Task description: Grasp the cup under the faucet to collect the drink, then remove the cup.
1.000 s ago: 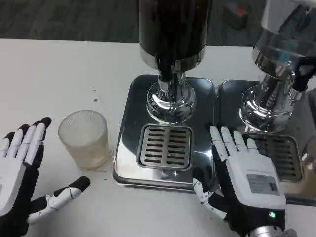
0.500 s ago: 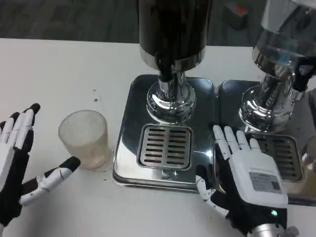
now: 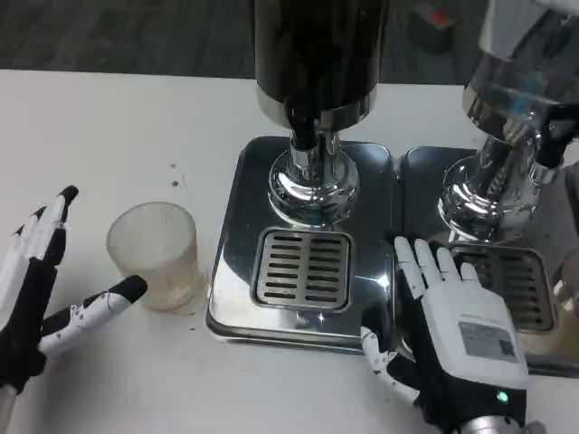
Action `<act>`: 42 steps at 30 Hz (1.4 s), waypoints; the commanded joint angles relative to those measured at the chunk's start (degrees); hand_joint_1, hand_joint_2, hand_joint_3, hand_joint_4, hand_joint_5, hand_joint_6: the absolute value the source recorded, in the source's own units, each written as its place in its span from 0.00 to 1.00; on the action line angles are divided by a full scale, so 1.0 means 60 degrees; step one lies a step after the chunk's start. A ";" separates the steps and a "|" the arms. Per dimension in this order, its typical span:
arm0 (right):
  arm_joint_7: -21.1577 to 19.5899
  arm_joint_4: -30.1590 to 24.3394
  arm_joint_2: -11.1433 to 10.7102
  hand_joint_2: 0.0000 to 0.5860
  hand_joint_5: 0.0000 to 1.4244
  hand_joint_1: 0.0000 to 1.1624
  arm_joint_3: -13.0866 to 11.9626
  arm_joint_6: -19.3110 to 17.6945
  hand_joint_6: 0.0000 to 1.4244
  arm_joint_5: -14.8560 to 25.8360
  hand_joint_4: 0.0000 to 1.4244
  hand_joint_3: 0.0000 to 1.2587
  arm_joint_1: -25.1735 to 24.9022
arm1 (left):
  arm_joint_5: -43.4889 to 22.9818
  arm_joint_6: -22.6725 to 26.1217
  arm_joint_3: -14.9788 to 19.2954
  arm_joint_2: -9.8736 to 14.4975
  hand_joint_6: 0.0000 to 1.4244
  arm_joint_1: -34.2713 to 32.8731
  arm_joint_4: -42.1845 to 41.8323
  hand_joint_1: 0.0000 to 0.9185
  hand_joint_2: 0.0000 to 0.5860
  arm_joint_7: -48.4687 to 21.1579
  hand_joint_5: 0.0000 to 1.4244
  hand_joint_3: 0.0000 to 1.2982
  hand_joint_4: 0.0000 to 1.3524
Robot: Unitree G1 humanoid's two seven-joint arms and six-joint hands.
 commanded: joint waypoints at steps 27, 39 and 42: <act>0.0072 -0.0341 0.0058 0.89 0.00 0.37 0.0087 0.0218 0.00 -0.0014 0.00 0.03 0.0200 | -0.0903 -0.1588 -0.0891 -0.0787 0.00 -0.2527 0.4010 0.14 0.01 -0.1239 0.00 0.00 0.00; 0.0011 -0.0446 0.0171 0.87 0.00 0.38 0.0138 0.0403 0.00 -0.0067 0.00 0.04 0.0332 | -0.1082 -0.1636 -0.0923 -0.0975 0.03 -0.2856 0.4547 0.20 0.04 -0.1613 0.06 0.00 0.00; 0.0012 -0.0455 0.0175 0.87 0.00 0.38 0.0147 0.0406 0.00 -0.0071 0.00 0.04 0.0340 | -0.1010 -0.1599 -0.0984 -0.0963 0.05 -0.2905 0.4603 0.20 0.05 -0.1652 0.07 0.00 0.00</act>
